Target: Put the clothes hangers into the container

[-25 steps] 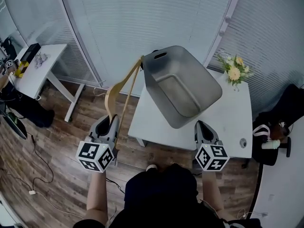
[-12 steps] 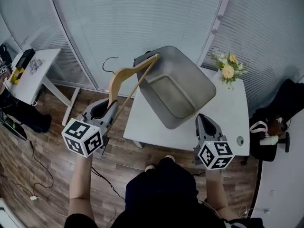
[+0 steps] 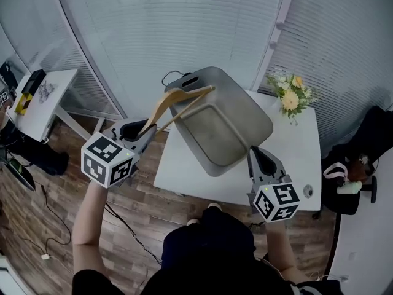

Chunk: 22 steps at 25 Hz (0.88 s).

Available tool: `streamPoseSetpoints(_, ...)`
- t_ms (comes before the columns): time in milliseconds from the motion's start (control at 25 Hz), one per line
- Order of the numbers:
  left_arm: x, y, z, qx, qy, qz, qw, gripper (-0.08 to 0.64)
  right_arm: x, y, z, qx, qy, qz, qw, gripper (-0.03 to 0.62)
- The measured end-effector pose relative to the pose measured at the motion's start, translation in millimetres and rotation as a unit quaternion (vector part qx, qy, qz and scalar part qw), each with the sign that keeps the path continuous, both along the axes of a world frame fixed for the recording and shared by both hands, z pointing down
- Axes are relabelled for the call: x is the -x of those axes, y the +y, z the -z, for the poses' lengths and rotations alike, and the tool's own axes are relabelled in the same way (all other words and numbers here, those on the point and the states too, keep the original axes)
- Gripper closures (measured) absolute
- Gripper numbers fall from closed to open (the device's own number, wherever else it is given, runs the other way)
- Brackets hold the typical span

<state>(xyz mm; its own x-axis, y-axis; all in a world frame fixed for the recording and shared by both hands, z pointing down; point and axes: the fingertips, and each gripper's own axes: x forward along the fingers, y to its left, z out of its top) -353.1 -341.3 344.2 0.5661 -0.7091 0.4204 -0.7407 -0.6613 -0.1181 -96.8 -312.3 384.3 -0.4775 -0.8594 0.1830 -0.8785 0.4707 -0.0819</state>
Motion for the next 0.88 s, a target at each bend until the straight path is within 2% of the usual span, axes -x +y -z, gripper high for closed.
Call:
streamPoseSetpoints(200,-24,-20,-2,0.004,-0.063,-0.032,0.9975,0.503,-2,-13,-3,0.000,-0.008,0.015,1.000,0.561)
streamPoseSetpoints(440,-47,-41,-6,0.011,-0.111,-0.067,0.9916,0.503,-7,-25,-1,0.000,-0.026,0.022,0.999,0.561)
streamPoseSetpoints(520,-55,-46,-9,0.010,-0.139,-0.085,0.9866,0.503,-10,-29,-1,0.002,-0.030,0.022,0.999,0.561)
streamPoseSetpoints(680,-72,-59,-18,0.008,-0.204,-0.120,0.9714,0.503,-15,-36,-3,0.006,-0.036,0.019,0.999,0.561)
streamPoseSetpoints(880,-89,-73,-37,0.012,-0.264,-0.147,0.9532,0.503,-20,-42,-7,0.007,-0.041,0.017,0.999,0.561)
